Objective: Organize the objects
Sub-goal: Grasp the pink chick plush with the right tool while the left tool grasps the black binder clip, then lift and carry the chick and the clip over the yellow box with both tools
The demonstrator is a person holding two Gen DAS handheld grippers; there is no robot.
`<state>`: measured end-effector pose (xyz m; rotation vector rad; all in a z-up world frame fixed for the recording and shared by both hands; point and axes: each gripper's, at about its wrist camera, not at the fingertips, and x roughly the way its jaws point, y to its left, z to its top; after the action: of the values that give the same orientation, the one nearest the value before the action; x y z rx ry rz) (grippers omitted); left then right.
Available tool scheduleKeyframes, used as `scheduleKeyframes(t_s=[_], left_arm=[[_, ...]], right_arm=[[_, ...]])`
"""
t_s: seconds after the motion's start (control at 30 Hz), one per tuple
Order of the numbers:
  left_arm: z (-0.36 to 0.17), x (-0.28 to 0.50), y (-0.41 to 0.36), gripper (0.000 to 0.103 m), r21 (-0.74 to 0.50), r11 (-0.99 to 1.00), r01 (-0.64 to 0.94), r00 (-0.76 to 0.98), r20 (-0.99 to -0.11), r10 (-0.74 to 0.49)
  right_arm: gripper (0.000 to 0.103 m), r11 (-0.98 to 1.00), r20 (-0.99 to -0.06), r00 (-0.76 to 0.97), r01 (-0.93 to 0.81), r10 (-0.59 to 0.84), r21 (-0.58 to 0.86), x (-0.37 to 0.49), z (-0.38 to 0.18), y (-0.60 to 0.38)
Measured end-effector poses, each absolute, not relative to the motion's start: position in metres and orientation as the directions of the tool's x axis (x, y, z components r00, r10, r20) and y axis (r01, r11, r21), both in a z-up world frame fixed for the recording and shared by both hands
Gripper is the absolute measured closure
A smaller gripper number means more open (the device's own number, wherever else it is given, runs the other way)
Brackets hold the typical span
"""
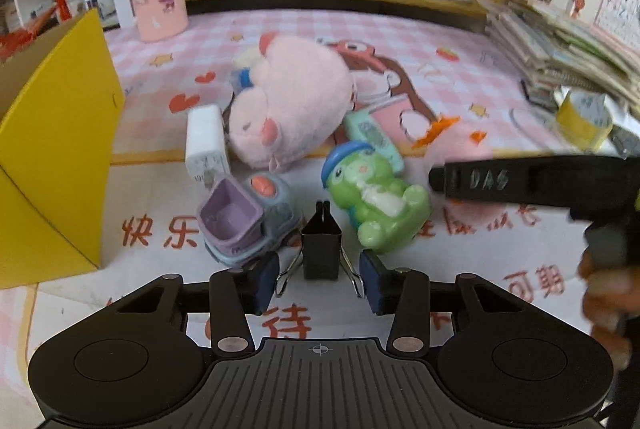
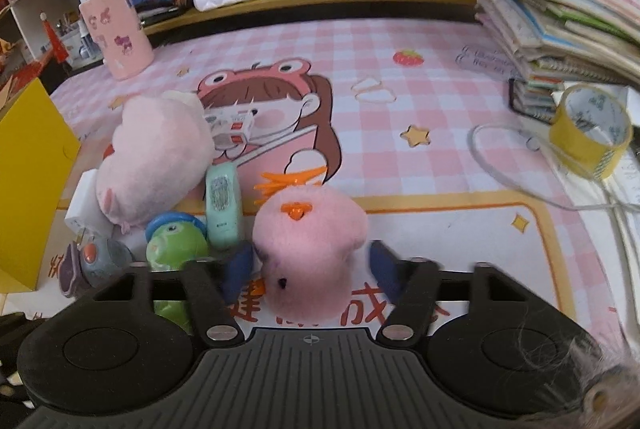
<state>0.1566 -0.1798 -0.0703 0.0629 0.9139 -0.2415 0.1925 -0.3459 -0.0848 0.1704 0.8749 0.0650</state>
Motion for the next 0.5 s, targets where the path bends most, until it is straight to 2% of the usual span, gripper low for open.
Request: scheduleKeyframes(t_s=[0.5], left_arm=[[-0.043,0.141,-0.168,0.061,-0.104,0.965,0.242,0.661,-0.71,-0.243]], right_arm=[[0.061,0.988,-0.643,0.762,0.024,0.081,0.153,0.152,-0.037,-0.341]])
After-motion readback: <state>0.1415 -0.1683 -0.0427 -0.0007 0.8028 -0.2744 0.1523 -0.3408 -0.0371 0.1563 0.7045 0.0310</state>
